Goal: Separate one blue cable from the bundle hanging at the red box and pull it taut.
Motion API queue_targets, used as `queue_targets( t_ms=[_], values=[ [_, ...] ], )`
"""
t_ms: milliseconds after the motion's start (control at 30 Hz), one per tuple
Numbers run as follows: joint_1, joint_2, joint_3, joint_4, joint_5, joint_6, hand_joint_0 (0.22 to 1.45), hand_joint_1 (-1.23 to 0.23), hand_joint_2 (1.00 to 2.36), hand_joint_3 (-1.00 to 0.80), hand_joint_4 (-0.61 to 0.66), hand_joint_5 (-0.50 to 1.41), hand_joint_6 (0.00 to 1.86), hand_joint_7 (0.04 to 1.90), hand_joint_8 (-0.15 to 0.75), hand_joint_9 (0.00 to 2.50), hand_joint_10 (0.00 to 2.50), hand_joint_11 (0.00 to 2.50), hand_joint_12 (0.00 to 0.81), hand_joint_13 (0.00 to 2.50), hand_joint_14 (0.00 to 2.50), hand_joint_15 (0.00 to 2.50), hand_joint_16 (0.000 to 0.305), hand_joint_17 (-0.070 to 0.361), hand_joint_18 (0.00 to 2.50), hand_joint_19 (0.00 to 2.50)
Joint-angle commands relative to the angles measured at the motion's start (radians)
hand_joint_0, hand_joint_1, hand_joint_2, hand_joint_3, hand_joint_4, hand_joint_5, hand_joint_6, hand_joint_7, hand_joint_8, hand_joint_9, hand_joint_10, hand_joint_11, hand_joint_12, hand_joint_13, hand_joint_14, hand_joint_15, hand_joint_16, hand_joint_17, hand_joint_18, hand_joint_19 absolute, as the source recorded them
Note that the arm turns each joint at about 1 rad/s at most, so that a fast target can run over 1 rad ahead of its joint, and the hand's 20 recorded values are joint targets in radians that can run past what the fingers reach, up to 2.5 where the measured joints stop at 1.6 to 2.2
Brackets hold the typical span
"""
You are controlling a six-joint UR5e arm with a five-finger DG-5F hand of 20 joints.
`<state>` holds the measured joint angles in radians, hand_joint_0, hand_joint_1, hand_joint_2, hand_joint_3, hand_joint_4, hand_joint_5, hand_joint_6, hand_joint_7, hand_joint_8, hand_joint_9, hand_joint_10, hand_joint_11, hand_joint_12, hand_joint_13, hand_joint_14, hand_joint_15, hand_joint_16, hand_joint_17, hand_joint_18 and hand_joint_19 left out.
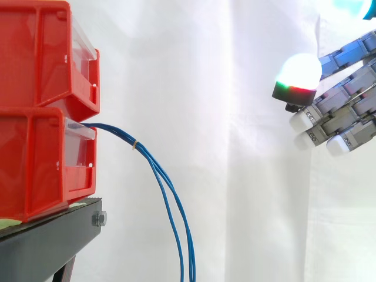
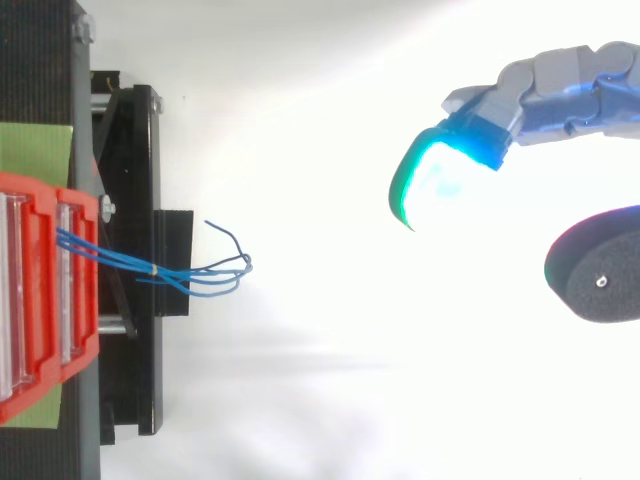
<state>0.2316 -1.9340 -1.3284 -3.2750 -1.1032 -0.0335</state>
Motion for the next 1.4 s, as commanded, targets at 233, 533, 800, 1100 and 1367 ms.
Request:
queue_targets(
  t_ms=[233,533,800,1100,1367],
  values=[
    [0.000,0.000,0.000,0.000,0.000,0.000,0.57,-0.53,1.01,-0.40,0.30,-0.20,0.50,0.91,0.276,0.38,0.01,0.26,0.352,0.18,0.00,0.07,0.056,0.125,0.21,0.32],
    [0.000,0.000,0.000,0.000,0.000,0.000,0.57,-0.53,1.01,-0.40,0.30,-0.20,0.50,0.91,0.279,0.39,0.01,0.26,0.354,0.19,0.00,0.07,0.056,0.125,0.22,0.32],
    [0.005,-0.013,-0.018,0.006,-0.004,0.001,0.57,-0.53,1.01,-0.40,0.30,-0.20,0.50,0.91,0.278,0.39,0.01,0.26,0.354,0.19,0.00,0.07,0.055,0.125,0.22,0.32],
    [0.005,-0.099,-0.041,0.241,-0.004,-0.017,0.57,-0.53,1.01,-0.40,0.30,-0.20,0.50,0.91,0.278,0.39,0.01,0.26,0.354,0.20,0.00,0.07,0.055,0.124,0.22,0.32],
    [0.008,-0.195,-0.040,0.403,0.002,0.000,0.58,-0.53,1.01,-0.40,0.30,-0.20,0.50,0.91,0.279,0.39,0.01,0.26,0.353,0.20,0.00,0.08,0.055,0.124,0.22,0.33]
  ],
)
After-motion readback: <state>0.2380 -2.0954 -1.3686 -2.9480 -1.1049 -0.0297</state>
